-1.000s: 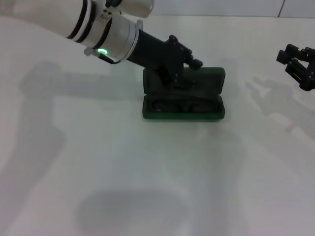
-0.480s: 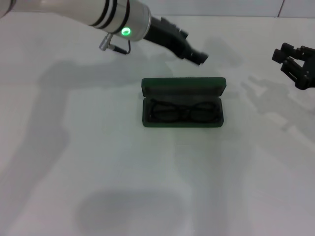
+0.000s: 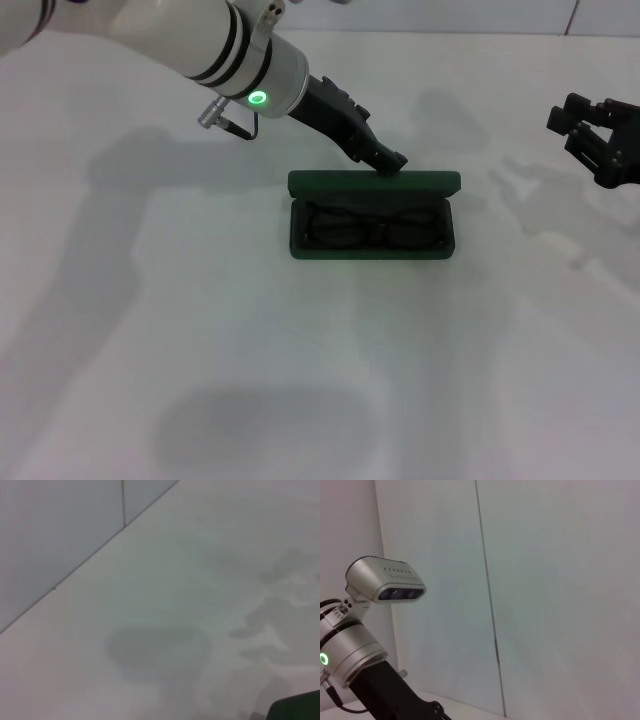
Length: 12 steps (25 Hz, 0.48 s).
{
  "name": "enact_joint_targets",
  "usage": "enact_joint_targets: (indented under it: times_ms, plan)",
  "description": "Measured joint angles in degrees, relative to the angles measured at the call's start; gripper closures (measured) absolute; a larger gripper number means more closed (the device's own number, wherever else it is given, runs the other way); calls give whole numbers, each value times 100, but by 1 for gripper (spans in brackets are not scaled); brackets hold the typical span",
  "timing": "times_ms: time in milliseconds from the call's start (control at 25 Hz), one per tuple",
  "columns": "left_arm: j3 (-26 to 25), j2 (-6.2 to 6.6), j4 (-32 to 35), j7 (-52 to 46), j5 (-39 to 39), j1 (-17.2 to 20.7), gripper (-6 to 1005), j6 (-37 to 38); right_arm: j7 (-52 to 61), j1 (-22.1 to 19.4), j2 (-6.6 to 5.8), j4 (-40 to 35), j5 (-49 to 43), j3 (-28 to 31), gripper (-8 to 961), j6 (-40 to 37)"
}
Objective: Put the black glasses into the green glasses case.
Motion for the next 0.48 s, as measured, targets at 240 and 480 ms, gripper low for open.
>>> enact_joint_targets:
  times_ms: [240, 480]
  plan:
    - [4, -3, 173, 685, 4, 304, 105, 179, -1, 6, -22, -1, -3, 11, 721, 64]
    - [-1, -13, 296, 1758, -1026, 747, 105, 266, -26, 20, -19, -29, -4, -5, 720, 194]
